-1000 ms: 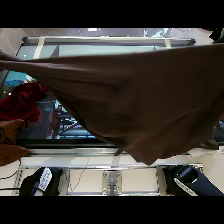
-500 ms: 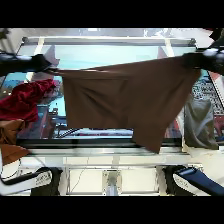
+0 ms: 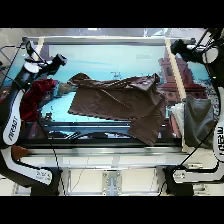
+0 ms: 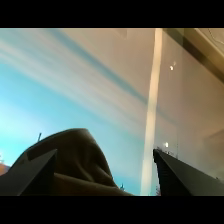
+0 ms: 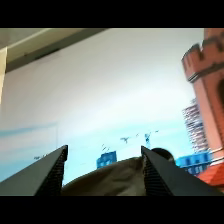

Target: Fold the shirts.

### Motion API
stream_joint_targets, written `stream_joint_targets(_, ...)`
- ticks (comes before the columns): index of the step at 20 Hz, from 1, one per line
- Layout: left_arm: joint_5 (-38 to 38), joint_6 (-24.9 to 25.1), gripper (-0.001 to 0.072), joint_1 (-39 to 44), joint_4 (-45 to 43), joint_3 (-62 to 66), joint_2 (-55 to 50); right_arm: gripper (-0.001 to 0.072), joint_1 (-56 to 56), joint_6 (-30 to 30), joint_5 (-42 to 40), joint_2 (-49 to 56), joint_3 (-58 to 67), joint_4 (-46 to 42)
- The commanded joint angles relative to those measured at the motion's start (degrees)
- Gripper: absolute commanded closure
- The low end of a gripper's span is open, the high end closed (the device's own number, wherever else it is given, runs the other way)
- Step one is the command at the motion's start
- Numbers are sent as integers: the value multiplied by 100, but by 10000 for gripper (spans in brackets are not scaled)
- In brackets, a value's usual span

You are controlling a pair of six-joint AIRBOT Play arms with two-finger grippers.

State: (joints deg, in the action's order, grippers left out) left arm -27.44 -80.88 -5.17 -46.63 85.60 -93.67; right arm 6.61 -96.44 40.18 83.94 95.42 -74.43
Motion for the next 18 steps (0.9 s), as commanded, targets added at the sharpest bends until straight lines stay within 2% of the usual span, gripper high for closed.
stream_joint_targets(1, -625, 428, 26, -693, 142, 9, 883, 213, 518, 203, 1399, -245, 756, -896)
stream_joint_targets(3, -1541, 446, 27, -1370, -374, -68, 1633, 213, 1104, 452, 2640, -756, 876, -1427)
stream_joint_targets(6, -2538, 446, 27, -2035, -1095, -1056, 2656, 237, 1930, 1248, 3788, -1759, 177, -1386)
stream_joint_targets(8, -2385, 407, 27, -2201, -1147, -2520, 3364, 237, 2387, 1486, 3689, -2756, -1241, -1134)
stream_joint_targets(9, -2162, 181, 27, -2214, -960, -3353, 3689, 236, 2614, 1443, 3335, -3327, -2192, -892)
stream_joint_targets(10, -1939, -127, 27, -2212, -662, -4057, 3926, 237, 2839, 1126, 2844, -3923, -3307, -531)
stream_joint_targets(11, -1661, -330, 27, -2205, -179, -4723, 4092, 268, 3053, 573, 2304, -4391, -4369, -256)
stream_joint_targets(12, -1510, -313, 28, -2208, 321, -5191, 4144, 487, 3294, -7, 2081, -4583, -5180, 118)
stream_joint_targets(13, -1528, -249, 28, -2201, 728, -5525, 4118, 617, 3541, -44, 2181, -4527, -5685, 719)
stream_joint_targets(14, -1545, 20, 28, -2140, 931, -5702, 4059, 604, 3735, 479, 2430, -4328, -5998, 1491)
stream_joint_targets(15, -1545, 186, 28, -2024, 1023, -5779, 3978, 501, 3862, 1274, 2776, -4013, -6126, 2247)
stream_joint_targets(16, -1515, 184, 28, -1853, 1093, -5781, 3873, 386, 3875, 1738, 3045, -3705, -6113, 2778)
stream_joint_targets(17, -1410, 184, 28, -1622, 1285, -5781, 3727, 316, 3864, 2046, 3117, -3425, -6057, 3158)
stream_joint_targets(18, -1285, 184, 27, -1381, 1497, -5781, 3550, 305, 3842, 2199, 3077, -3233, -6002, 3348)
